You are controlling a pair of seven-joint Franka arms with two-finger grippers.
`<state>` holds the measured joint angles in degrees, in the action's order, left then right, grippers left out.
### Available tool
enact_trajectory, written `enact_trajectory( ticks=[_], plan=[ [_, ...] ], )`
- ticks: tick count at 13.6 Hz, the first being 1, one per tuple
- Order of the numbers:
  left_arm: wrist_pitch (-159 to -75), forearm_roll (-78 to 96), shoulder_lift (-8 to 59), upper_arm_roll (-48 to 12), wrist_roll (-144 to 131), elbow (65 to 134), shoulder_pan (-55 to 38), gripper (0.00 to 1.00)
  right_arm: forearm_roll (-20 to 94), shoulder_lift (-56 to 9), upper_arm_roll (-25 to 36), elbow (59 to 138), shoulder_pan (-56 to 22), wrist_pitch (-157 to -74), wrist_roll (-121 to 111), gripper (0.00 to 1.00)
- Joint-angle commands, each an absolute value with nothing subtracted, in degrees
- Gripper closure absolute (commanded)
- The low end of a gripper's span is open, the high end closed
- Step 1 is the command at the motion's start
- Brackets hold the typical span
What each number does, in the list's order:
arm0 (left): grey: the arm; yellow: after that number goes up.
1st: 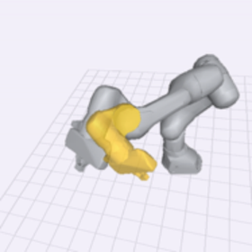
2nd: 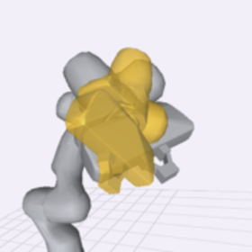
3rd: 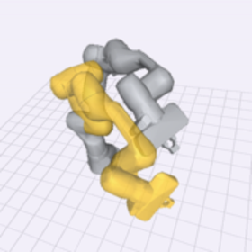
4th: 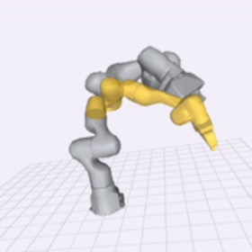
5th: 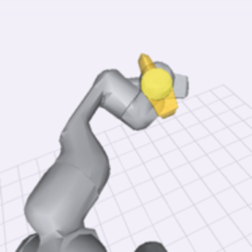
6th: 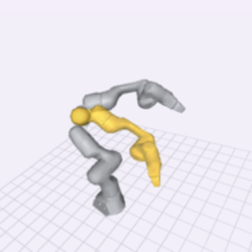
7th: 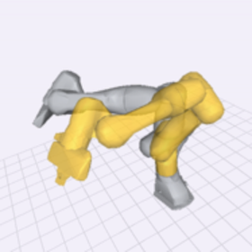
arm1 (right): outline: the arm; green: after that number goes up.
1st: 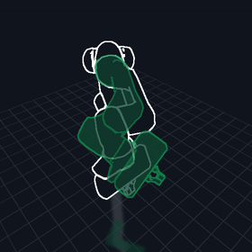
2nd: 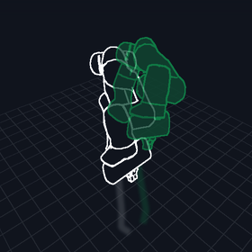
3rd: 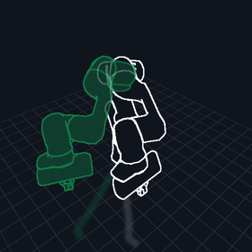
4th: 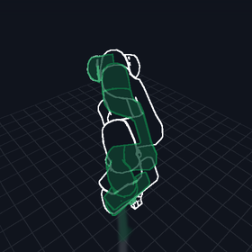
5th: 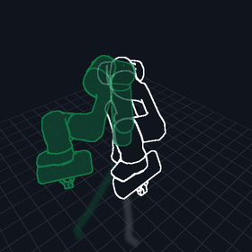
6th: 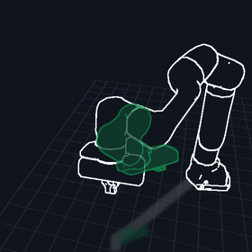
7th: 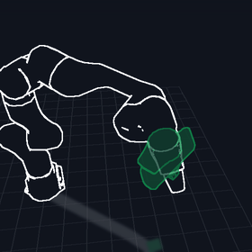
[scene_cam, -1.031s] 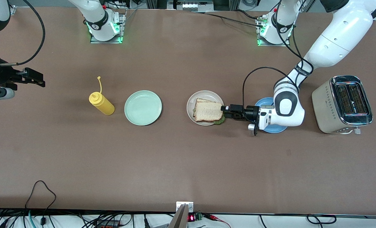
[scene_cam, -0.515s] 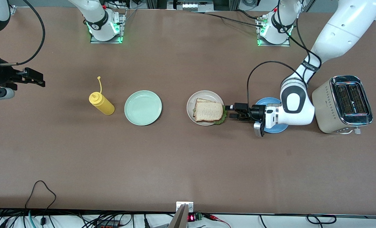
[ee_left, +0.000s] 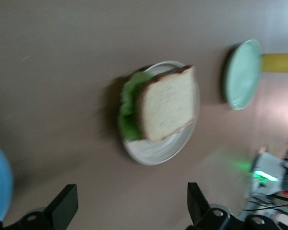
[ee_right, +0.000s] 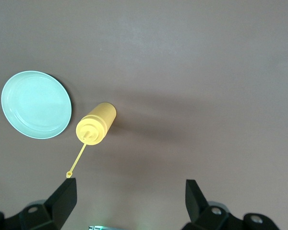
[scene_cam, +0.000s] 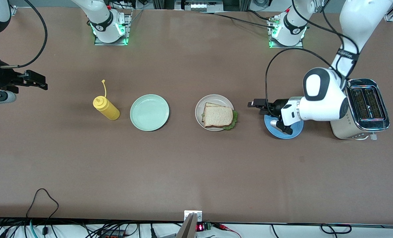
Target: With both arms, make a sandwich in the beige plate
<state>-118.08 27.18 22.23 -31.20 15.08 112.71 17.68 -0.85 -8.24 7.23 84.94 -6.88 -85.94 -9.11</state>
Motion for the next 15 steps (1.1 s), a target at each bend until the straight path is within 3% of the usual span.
enact_trajectory(
  ticks=[1, 7, 9, 12, 15],
  plan=[
    [-110.52, 11.4, 18.11, -30.93, 1.98, 110.67, 17.58, 0.0, -0.88, -7.03, 6.94, 85.87, -6.77, -85.17, -8.96, 0.0],
    [-102.92, 4.58, 15.39, -29.54, -0.7, 104.95, 17.14, 0.0, -0.79, -6.94, 6.94, 86.04, -6.77, -85.08, -8.96, 0.0],
    [-103.01, 1.77, 13.11, -23.07, -2.54, 102.14, 13.21, 0.0, -0.88, -6.86, 6.94, 86.04, -6.85, -84.99, -8.88, 0.0],
    [-102.83, 1.32, 12.39, -5.76, -2.63, 93.19, 2.05, 0.0, -0.79, -6.68, 6.94, 86.22, -6.94, -85.08, -8.96, 0.0],
    [-100.57, 1.41, 9.42, -2.03, -2.64, 88.6, 1.41, 0.0, -0.62, -5.98, 6.94, 87.27, -6.86, -85.6, -8.96, 0.0]
  ],
)
